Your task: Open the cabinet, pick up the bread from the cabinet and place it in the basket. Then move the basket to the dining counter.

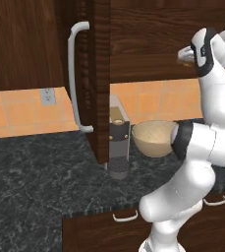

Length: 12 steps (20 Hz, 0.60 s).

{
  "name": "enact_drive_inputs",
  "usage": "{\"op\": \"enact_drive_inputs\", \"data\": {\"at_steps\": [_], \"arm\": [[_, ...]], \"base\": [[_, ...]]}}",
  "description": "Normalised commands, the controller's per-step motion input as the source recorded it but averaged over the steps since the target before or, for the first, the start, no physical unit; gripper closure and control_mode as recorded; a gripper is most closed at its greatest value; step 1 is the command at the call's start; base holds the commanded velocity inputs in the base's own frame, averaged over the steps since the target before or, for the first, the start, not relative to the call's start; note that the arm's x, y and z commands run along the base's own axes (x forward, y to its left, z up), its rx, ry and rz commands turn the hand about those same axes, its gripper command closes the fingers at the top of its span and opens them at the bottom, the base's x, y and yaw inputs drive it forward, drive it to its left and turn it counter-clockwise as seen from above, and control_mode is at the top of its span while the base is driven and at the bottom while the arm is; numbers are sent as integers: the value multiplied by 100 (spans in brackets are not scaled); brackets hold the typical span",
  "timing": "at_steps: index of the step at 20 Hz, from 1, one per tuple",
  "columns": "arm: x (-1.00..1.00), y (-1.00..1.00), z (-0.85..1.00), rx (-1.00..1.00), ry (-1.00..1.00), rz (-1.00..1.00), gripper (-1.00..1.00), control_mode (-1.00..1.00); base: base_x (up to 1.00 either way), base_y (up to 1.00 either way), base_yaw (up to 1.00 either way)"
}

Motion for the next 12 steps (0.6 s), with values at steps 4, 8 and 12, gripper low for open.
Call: {"op": "enact_drive_inputs", "data": {"at_steps": [4, 8, 12], "arm": [[-100, -12, -17, 0, -30, 7, 100, -100], [-100, 37, 19, 0, -9, 0, 100, -100], [-100, 83, 0, 0, -1, 0, 100, -100]], "base": [[0, 0, 0], [0, 0, 0], [0, 0, 0]]}}
